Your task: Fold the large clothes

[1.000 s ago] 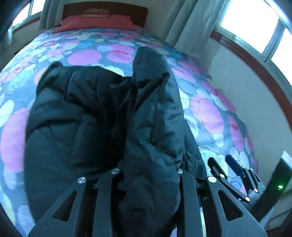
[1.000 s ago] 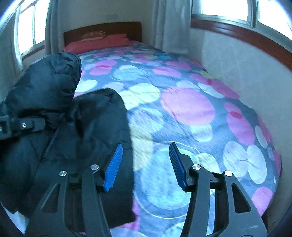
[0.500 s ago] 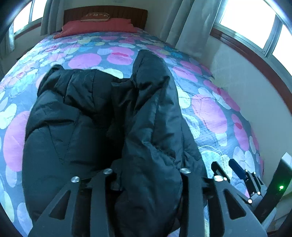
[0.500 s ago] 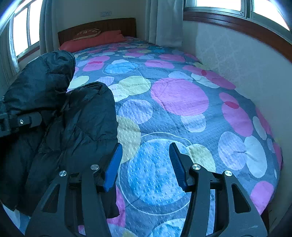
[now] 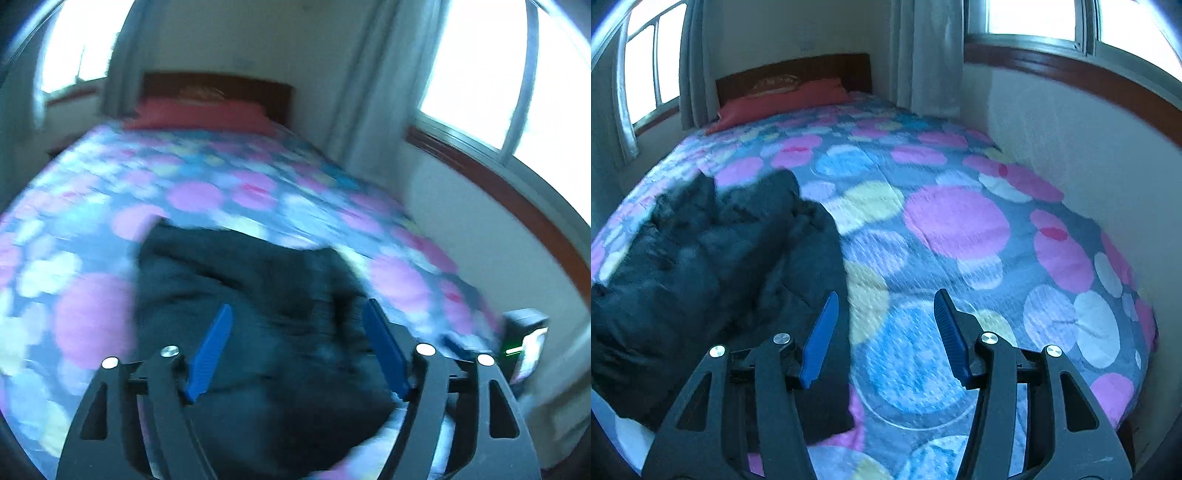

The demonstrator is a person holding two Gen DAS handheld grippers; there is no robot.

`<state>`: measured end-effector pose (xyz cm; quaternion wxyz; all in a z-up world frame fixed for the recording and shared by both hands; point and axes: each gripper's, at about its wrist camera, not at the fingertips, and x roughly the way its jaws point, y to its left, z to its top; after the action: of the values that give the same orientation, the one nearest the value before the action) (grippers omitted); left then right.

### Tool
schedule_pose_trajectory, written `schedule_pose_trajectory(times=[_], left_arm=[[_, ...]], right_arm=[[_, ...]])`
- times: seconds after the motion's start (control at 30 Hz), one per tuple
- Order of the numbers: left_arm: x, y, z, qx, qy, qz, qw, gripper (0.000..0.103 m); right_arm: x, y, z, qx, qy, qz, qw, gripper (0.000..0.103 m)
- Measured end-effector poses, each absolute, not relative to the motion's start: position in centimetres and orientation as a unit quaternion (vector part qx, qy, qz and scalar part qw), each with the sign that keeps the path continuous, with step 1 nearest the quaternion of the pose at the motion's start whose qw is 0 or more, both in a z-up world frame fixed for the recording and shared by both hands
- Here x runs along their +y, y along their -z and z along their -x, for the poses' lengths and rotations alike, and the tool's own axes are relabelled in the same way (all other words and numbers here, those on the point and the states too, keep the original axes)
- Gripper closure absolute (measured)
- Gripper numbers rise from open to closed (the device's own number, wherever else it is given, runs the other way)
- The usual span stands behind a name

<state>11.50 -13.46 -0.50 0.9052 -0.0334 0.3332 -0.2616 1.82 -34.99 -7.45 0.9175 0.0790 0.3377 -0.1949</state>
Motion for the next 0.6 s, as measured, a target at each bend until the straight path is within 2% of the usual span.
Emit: schedule_pose_trajectory(times=[0.13, 0.2, 0.27, 0.5, 0.57, 0.6], left_arm=[[-9.4, 1.8, -13.3, 0.33, 0.195, 0.028, 0.923, 0.028], [-7.4, 2.9, -14.0, 0.341, 0.177, 0.049, 0.922, 0.028], [-6.4, 3.9, -14.8, 0.353, 0.166, 0.062, 0.919, 0.028], [-5.6, 7.2, -15.7, 0.39, 0.172, 0.082, 0.901, 0.028], [-6.0, 7.9, -15.4, 0.401, 0.181, 0.085, 0.894, 0.028], [-6.3, 8.3, -15.6, 0.406, 0.186, 0.084, 0.891, 0.028]], right_arm=[[-32.8, 4.8, -3.2, 0.316, 0.156, -0.086, 0.932, 0.048], [-31.1, 3.6, -4.5, 0.312, 0.127, -0.086, 0.938, 0.042], [-29.8, 3.4, -5.9, 0.32, 0.102, -0.088, 0.938, 0.04], [-28.1, 8.3, -10.5, 0.413, 0.08, -0.081, 0.904, 0.039], [-28.6, 9.8, -10.6, 0.425, 0.077, -0.079, 0.898, 0.055], [-28.9, 10.4, -10.4, 0.429, 0.081, -0.077, 0.896, 0.058]])
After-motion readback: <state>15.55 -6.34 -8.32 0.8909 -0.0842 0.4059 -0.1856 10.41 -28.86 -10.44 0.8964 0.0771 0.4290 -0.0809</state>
